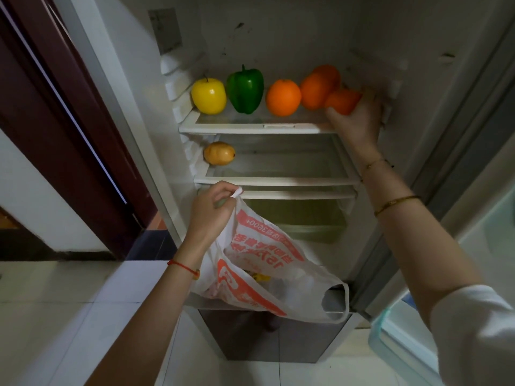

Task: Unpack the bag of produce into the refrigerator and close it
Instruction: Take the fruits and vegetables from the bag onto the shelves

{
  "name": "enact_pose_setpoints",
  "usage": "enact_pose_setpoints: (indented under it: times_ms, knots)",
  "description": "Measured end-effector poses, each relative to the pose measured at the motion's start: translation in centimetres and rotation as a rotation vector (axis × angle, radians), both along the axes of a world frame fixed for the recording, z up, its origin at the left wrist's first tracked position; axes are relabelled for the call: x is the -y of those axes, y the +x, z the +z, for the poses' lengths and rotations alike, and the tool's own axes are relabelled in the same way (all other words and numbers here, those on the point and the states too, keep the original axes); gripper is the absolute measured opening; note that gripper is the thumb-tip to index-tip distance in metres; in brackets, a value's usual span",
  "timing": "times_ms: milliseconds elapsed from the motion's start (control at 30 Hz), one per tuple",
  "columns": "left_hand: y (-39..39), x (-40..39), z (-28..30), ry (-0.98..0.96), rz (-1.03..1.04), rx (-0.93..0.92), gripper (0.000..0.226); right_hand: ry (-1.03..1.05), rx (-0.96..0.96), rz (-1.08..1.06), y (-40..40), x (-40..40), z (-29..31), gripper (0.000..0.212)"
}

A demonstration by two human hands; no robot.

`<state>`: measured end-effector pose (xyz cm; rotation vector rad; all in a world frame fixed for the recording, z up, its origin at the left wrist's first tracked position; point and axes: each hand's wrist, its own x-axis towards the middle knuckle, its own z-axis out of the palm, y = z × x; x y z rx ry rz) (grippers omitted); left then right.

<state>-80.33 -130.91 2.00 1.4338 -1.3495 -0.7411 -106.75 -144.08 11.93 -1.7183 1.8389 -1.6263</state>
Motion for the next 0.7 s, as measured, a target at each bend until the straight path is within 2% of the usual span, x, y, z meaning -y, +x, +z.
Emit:
enact_pose_setpoints:
  times_ms: [267,367,500,700]
  knots:
    - [1.4,-1.8,-1.0,-0.012,0.038,-0.028,0.019,-0.260,-0.178,-0.040,3.5,-5.1,-2.3,0.042]
    - [1.6,-2.9,-0.9,-0.015,0.049,0.018,0.026,-0.272,-0.169,0.076,4.8,-7.0,-4.2,0.027]
    - [2.0,-4.4,-1.1,-0.026,0.071,-0.003,0.027,-0.094,-0.167,0.418,7.2,-10.6,-7.6,0.006]
    - [3.2,-6.9,-2.2,-0.100,0.026,-0.015,0.029,0.390,-0.312,0.823,10.5,-14.2,-15.3,0.012]
